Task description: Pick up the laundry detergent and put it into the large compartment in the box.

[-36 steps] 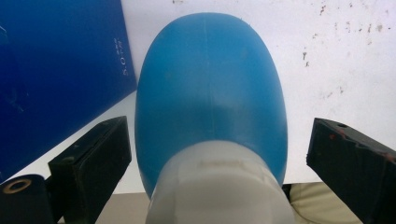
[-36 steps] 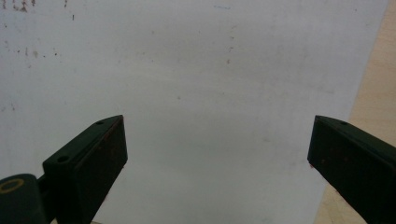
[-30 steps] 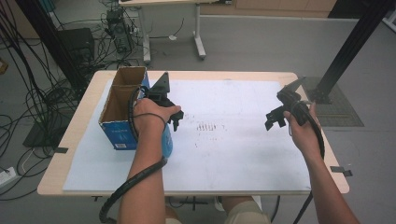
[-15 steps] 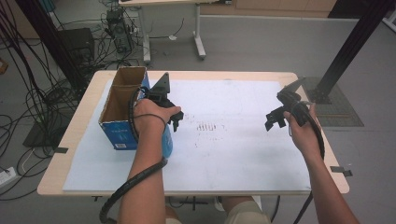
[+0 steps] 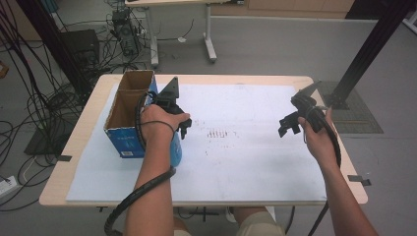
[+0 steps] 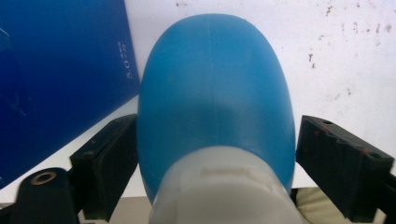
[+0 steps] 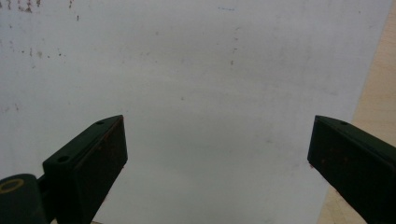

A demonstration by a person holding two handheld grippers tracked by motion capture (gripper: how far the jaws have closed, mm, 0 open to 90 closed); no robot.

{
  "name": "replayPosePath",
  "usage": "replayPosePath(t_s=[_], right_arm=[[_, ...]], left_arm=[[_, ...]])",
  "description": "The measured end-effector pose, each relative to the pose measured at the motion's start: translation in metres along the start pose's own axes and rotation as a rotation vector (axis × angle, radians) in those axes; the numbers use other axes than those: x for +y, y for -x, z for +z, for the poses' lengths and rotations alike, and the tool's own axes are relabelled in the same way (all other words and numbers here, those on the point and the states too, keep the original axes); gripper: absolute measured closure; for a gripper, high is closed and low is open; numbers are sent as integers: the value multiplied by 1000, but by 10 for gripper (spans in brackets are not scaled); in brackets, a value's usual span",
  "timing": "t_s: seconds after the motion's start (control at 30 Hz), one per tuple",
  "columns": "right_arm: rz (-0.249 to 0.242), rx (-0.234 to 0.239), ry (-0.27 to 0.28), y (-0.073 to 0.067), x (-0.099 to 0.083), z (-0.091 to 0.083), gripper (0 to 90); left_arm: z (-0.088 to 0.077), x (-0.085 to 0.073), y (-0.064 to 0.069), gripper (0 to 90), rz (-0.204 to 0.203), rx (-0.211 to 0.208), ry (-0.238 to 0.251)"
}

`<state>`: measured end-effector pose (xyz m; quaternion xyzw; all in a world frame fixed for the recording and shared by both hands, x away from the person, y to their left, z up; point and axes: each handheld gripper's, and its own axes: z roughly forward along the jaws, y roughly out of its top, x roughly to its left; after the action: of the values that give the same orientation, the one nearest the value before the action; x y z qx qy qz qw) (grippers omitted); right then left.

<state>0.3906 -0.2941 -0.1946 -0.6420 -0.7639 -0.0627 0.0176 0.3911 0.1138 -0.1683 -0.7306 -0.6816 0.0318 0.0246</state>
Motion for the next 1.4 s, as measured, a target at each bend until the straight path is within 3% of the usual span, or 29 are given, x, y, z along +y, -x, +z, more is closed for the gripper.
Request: replayPosePath(t_s=[0.57, 0.8, 1.4], right_arm=[[9, 1, -2, 0, 1, 1, 49], [9, 5, -8, 1, 1, 3, 49], [4, 1, -10, -2, 2, 4, 49]], left_arm=[[2, -2, 4, 302, 4, 15, 23], [1, -5, 0, 365, 1, 12, 30], [1, -5, 0, 372, -6, 14, 32]])
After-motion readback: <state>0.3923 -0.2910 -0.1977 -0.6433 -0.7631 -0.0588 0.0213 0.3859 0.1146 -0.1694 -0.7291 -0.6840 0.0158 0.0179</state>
